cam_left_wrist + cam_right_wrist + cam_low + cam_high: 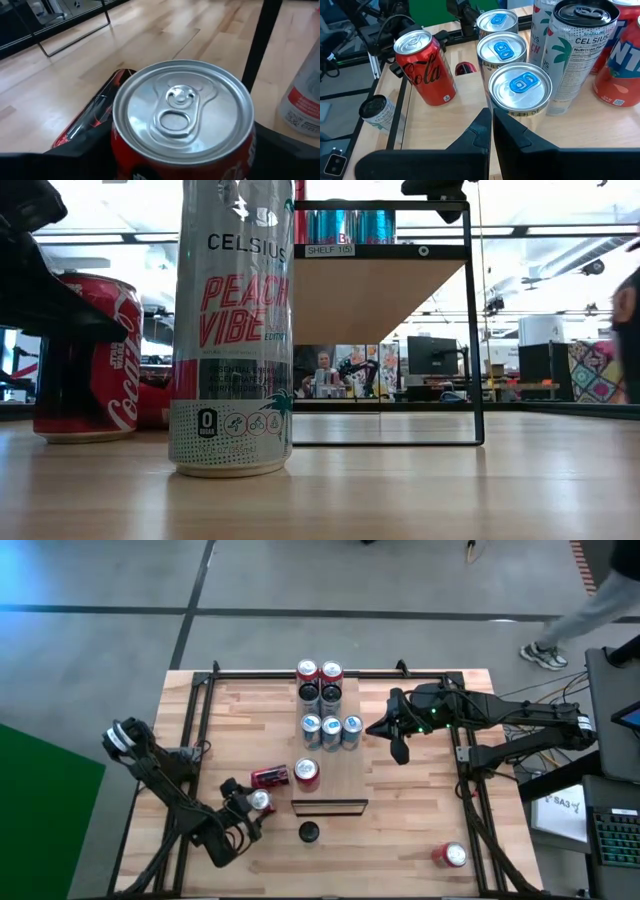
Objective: Place canned beverage on shelf
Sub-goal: Put the red white soda can on the shelf
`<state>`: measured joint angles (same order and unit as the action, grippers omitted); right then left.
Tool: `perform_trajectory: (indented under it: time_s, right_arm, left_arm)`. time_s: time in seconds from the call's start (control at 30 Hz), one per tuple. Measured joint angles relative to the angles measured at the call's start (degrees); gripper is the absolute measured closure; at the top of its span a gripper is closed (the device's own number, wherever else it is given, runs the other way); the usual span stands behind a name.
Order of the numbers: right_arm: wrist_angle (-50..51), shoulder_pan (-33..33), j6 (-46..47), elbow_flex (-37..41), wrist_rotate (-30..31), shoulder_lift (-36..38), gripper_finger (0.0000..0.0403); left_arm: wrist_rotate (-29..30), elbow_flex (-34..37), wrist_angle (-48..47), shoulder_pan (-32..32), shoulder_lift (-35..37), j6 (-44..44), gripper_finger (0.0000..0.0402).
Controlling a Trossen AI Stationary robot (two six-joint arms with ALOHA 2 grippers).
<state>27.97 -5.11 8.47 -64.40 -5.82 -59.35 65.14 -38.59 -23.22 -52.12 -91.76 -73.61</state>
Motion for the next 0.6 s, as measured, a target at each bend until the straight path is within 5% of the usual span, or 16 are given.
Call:
perform_trajectory:
  time_s: [0.17, 0.6]
  right_arm:
    - [0.0, 0.0, -0.02, 0.0, 0.02, -0.11, 0.0394]
    - [0.0, 0.0, -0.41, 0.0, 0.0, -0.11, 0.0394]
  left_arm:
    - [0.64, 0.94, 2.87, 0.0, -0.01, 0.78, 0.0117]
    - [-1.22, -2.38, -0.27, -0.07, 1.07, 4.04, 0.0117]
